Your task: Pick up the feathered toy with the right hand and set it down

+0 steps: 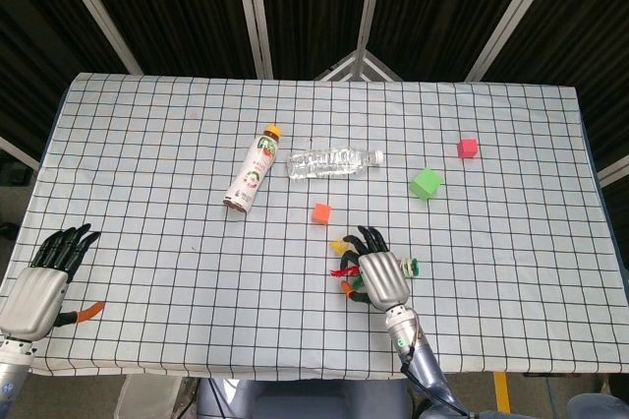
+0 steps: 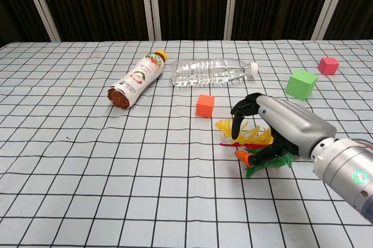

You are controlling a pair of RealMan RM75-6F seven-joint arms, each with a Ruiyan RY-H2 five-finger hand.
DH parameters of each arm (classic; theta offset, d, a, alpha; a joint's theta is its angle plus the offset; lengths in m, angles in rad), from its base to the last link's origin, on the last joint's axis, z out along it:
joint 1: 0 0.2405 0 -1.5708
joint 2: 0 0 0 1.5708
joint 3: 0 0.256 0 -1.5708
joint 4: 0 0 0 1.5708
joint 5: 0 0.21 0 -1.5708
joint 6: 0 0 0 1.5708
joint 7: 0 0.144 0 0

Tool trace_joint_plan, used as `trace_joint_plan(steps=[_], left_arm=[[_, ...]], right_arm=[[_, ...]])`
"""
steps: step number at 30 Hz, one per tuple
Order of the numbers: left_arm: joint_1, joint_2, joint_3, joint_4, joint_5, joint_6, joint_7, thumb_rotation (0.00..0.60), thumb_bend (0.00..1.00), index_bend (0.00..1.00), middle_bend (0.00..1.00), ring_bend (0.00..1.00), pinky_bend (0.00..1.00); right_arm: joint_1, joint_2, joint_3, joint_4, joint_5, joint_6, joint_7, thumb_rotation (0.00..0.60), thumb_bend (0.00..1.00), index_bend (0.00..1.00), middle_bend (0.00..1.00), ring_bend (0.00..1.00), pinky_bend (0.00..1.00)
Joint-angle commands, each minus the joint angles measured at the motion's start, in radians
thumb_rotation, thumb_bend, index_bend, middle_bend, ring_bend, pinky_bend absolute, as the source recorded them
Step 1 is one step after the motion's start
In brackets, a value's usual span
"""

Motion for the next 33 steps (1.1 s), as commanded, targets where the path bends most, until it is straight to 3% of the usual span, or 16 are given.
trace_joint_plan(steps=[1,9,17,33], left_arm=[[-0.001,0.001,-0.001,0.000,-0.002,-0.002,-0.002,0.600,0.00,0.00,0.00,0.00,0.00],[-0.001,0.001,0.000,-0.001,-0.001,-0.003,-0.001,0.600,0.00,0.00,0.00,0.00,0.00],[-0.003,0.001,-0.001,0.000,-0.004,-0.005,-0.003,0.600,0.00,0.00,0.00,0.00,0.00],[-0.001,-0.002,0.001,-0.003,-0.005,-0.005,0.013,0.600,0.00,0.00,0.00,0.00,0.00]], right_arm=[[0.003,-0.007,-0.002,0.008,0.003,-0.001,0.002,0.600,0.41,0.55,0.23,0.00,0.00],[0.006,-0.028,-0.007,0.028,0.012,-0.002,0.012,0.600,0.49,0.58,0.23,0.00,0.00],[0.008,-0.016,-0.010,0.005,-0.003,0.013,0.009,0.600,0.49,0.59,0.23,0.00,0.00],[-0.028,0.251,0.076,-0.225,0.007,0.110,-0.064,0.600,0.49,0.59,0.23,0.00,0.00]])
